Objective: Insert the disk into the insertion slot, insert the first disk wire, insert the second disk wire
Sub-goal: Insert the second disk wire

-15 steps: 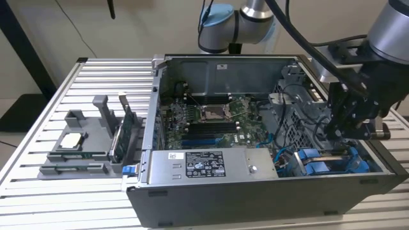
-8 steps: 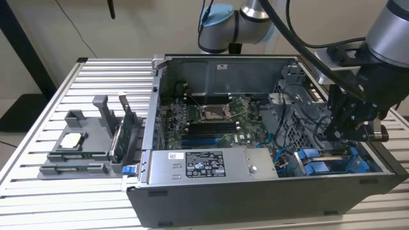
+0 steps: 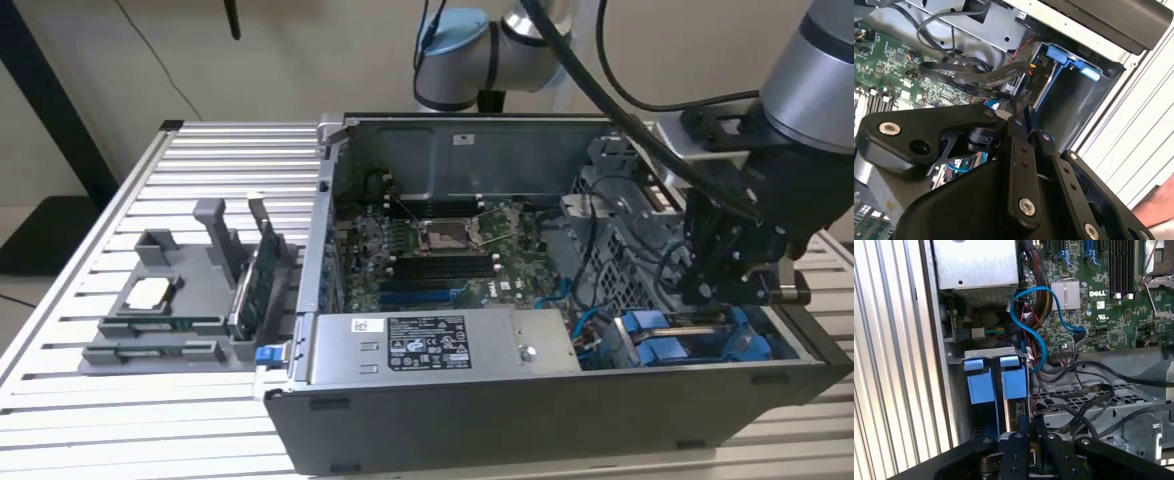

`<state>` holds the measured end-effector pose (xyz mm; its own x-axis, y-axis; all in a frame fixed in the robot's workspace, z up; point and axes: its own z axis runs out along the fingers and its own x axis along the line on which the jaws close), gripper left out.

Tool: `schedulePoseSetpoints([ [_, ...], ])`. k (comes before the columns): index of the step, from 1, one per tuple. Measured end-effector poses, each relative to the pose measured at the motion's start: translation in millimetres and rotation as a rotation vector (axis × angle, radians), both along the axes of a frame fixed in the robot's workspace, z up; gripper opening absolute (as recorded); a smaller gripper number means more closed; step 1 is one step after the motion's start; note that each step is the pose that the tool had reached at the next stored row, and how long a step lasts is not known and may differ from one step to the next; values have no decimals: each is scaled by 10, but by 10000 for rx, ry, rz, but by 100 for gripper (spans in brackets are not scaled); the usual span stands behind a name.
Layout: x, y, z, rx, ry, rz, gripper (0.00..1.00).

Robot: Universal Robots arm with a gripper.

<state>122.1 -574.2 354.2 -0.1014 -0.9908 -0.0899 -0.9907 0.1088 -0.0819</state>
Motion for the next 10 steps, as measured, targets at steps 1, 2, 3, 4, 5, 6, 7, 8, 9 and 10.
schedulePoseSetpoints([
  [1,3,0,-8,-35,2,0,16],
  [2,6,0,-17,-71,5,1,16],
  [3,9,0,-25,-109,9,1,16],
  [4,11,0,-35,-142,12,0,16],
  [5,12,0,-43,-171,18,0,16],
  [6,13,-1,-49,-209,32,-1,16],
  [7,14,0,-53,-233,64,1,16],
  [8,15,0,-54,-252,120,2,16],
  [9,15,0,-57,-268,184,2,16],
  [10,17,1,-59,-282,276,4,16],
])
